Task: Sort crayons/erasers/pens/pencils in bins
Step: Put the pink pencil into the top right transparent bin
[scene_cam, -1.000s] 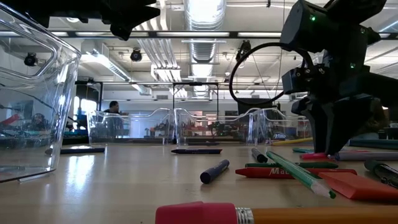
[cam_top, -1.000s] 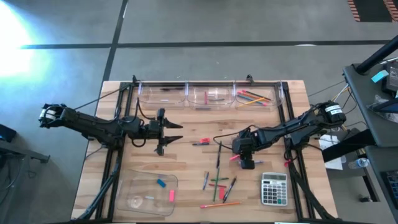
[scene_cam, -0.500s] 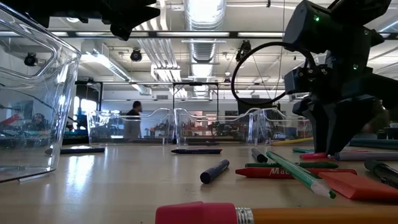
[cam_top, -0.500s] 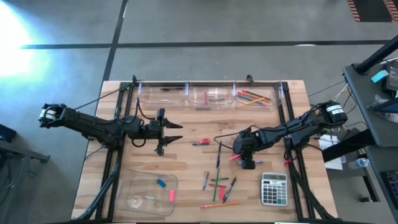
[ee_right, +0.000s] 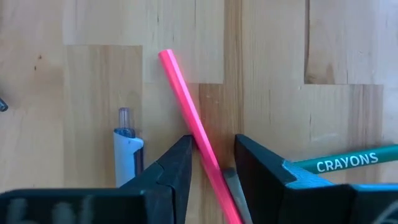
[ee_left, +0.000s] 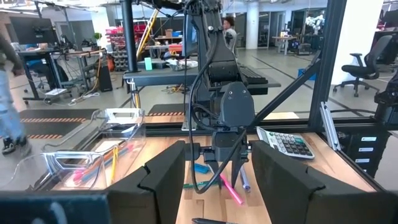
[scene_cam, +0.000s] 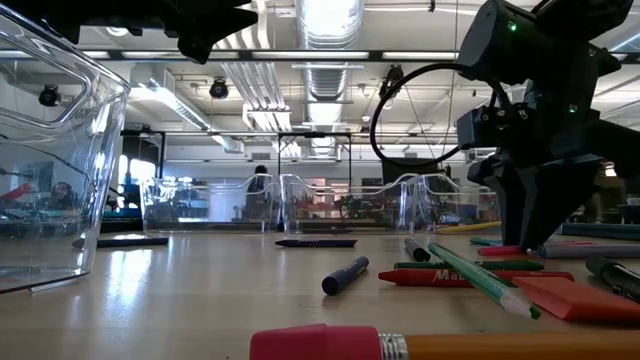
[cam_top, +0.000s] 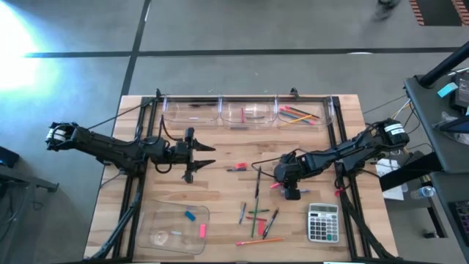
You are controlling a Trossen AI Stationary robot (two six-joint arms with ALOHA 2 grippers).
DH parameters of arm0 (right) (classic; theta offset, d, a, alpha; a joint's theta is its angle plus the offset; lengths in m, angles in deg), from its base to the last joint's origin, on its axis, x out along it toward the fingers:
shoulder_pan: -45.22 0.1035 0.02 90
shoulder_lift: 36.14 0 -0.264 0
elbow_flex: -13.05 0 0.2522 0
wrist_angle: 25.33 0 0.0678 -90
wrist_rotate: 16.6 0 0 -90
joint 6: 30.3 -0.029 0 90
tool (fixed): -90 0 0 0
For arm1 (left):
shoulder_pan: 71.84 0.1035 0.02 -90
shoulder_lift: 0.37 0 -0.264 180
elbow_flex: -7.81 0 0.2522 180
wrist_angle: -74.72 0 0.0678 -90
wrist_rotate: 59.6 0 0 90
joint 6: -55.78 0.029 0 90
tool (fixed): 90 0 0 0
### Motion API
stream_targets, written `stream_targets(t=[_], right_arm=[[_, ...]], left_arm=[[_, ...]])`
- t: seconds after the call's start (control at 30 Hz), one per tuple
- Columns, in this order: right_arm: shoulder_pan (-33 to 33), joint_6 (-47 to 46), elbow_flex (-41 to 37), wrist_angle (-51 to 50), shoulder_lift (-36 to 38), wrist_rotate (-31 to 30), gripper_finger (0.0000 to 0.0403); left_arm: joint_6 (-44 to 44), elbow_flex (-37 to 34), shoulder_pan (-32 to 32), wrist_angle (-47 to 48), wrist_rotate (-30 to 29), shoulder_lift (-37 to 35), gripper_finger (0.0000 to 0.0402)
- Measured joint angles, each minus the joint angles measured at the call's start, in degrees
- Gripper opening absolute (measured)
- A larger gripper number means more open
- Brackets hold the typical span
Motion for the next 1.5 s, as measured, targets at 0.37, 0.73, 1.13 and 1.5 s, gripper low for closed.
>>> stream_targets(t=[0.37, 0.73, 1.13, 1.5], right_arm=[[-0.04, -0.86, 1.2, -0.13, -0.18, -0.48, 0.0033], [-0.04, -0.86, 7.3, -2.67, -0.03, 0.06, 0.0008], [-2.21, 0.44, 18.43, -14.47, 0.46, -1.13, 0.0008], [3.07, -3.94, 13.53, -4.2, -0.66, 2.03, 0.0103]], left_arm=[[0.02, 0.0, 0.0, 0.04, -0.01, 0.0, 0.0172], [0.02, 0.0, -0.02, 0.07, -0.02, 0.0, 0.0172], [0.04, 0.0, -0.02, 0.17, 0.0, 0.0, 0.0172], [0.04, 0.0, -0.04, 0.6, 0.0, 0.0, 0.0172]])
